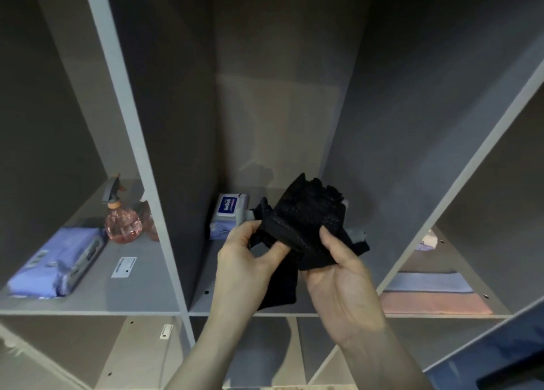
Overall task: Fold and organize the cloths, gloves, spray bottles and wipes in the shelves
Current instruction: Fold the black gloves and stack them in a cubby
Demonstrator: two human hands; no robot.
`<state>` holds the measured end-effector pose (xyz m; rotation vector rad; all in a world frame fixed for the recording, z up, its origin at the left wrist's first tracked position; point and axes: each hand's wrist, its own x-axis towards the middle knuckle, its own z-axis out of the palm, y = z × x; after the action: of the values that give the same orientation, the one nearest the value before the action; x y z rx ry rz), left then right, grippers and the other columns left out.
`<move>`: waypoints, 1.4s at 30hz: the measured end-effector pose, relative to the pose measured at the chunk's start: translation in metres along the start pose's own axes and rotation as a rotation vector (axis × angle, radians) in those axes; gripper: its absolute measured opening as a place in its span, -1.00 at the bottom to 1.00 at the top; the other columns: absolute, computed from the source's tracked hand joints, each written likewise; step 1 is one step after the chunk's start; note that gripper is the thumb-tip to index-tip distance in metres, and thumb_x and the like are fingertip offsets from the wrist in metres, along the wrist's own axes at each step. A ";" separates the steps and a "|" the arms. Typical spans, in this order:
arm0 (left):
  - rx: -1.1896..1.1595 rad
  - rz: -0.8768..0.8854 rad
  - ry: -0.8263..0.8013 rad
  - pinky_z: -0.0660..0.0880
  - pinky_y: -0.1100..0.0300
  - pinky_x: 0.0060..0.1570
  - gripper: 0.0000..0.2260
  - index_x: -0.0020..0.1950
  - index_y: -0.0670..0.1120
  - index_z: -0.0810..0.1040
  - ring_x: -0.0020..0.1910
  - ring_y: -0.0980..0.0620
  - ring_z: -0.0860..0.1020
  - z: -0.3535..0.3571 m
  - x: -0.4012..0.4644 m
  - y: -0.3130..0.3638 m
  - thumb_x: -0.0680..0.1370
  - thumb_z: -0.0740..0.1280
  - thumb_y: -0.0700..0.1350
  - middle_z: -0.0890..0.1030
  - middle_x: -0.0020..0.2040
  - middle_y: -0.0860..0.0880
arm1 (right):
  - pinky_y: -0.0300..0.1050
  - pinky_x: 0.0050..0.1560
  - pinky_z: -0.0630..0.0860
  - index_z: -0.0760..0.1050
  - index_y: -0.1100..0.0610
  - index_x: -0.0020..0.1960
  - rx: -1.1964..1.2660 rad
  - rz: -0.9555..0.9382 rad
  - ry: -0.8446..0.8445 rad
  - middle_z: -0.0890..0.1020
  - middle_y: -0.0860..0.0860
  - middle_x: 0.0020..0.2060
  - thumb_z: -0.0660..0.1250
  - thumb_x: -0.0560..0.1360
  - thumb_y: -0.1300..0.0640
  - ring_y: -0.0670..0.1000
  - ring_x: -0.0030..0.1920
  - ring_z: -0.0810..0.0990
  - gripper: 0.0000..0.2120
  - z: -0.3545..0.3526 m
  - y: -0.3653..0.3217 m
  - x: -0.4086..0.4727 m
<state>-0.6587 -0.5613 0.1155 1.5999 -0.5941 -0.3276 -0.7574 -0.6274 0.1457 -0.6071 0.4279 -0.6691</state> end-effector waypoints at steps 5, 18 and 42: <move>0.172 -0.003 -0.143 0.49 0.17 0.11 -0.51 0.09 0.16 0.42 0.08 0.14 0.53 -0.010 -0.003 0.004 0.27 0.58 -0.02 0.52 0.09 0.08 | 0.01 0.27 0.44 0.53 0.29 0.19 -0.050 0.016 0.042 0.65 0.19 0.11 0.21 0.55 0.17 0.11 0.16 0.62 -0.70 0.006 0.015 0.000; -0.194 -0.145 -0.196 0.50 0.02 0.24 -0.42 0.17 0.02 0.59 0.13 0.04 0.61 -0.065 0.037 0.001 0.22 0.50 0.23 0.64 0.15 -0.04 | 0.06 0.23 0.51 0.49 0.23 0.30 -0.130 0.063 0.006 0.61 0.19 0.19 0.17 0.57 0.07 0.13 0.20 0.59 -0.62 0.024 0.023 0.017; -0.203 0.101 -0.278 0.36 -0.06 0.37 -0.13 0.39 0.52 -0.09 0.38 -0.01 0.40 -0.036 0.030 0.010 0.54 0.33 -0.30 0.45 0.38 0.00 | -0.02 0.37 0.41 0.50 -0.06 0.29 -0.777 -0.625 0.228 0.64 -0.10 0.15 0.22 0.56 0.37 -0.12 0.22 0.56 -0.57 -0.008 0.005 0.026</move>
<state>-0.6163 -0.5479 0.1335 1.3343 -0.8246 -0.5224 -0.7409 -0.6450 0.1323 -1.4421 0.7291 -1.1841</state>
